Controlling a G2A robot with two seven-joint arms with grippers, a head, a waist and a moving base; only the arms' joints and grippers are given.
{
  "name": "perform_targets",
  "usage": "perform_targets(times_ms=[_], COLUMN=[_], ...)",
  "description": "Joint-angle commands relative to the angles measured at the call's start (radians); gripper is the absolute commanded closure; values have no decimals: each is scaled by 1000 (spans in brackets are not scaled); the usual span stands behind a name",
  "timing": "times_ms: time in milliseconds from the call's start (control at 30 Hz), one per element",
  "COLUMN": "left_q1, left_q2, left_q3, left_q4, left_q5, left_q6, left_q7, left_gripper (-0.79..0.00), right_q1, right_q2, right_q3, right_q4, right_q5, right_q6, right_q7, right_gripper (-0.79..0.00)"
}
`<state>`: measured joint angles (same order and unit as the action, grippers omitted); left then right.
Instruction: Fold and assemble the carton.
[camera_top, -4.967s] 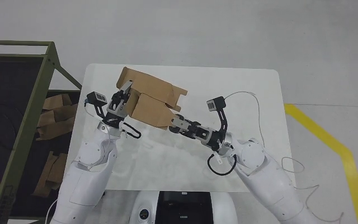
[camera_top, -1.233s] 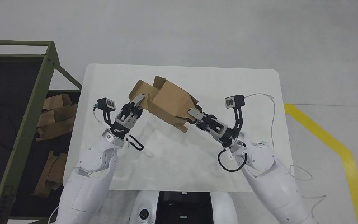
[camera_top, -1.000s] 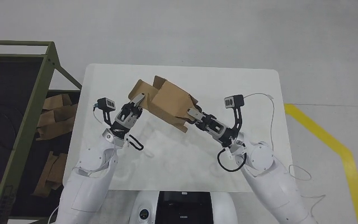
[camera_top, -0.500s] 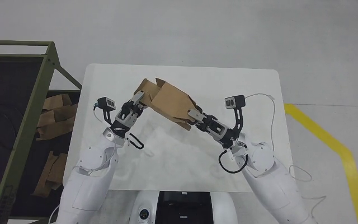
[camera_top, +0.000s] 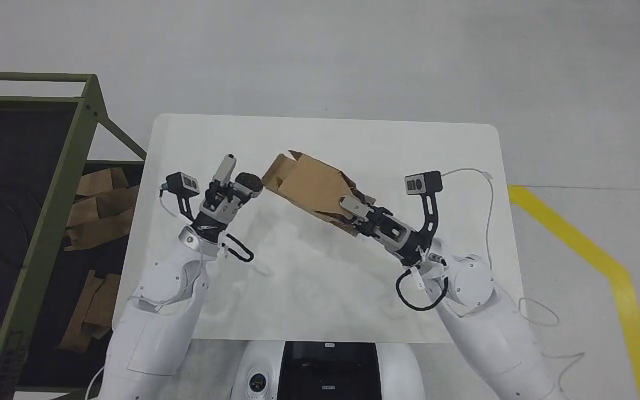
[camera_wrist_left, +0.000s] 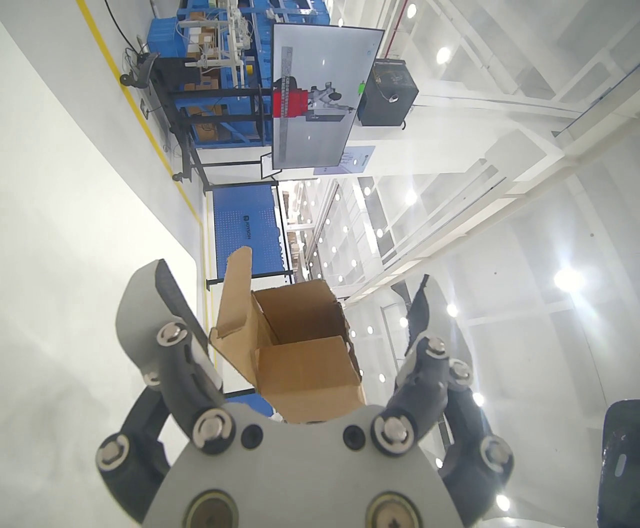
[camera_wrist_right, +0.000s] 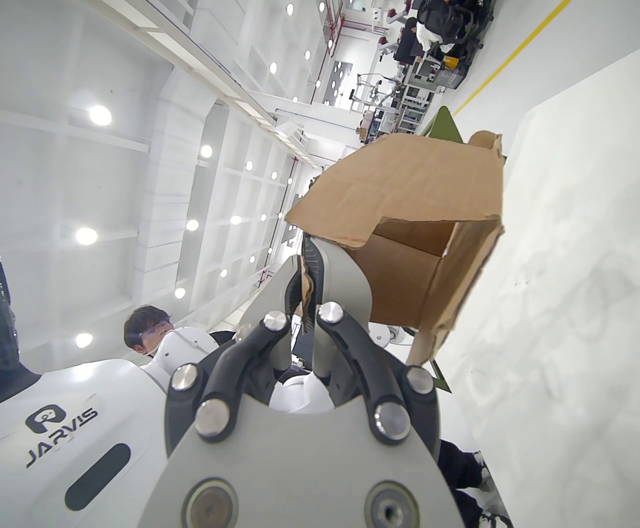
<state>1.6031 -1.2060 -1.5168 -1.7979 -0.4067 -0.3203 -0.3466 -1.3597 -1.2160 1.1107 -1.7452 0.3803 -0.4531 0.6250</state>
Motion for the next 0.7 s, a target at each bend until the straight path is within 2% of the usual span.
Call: perform_targets(times_ms=[0,200,533,667], left_q1=[-2,-1,10,17], left_q2=[0,6,26,33], left_q3=[-14,-61,-130,-142], left_q4=[-4,-23,-34,-36], left_q5=[-13,-116,-242,-259], left_q6=[-4,-24,18,31], left_q7=[0,-106,-444,-545], left_gripper=[-785,-785,-785,-785], right_q1=[0,5,30,33], right_q2=[1,5,15,18], right_q3=[5,17,35,41], right_q4=[0,5,22,28], right_q5=[11,59,146,192], right_q6=[-1,-2,28,35], right_q7=[14,82,266,324], right_gripper=[0,0,0,0])
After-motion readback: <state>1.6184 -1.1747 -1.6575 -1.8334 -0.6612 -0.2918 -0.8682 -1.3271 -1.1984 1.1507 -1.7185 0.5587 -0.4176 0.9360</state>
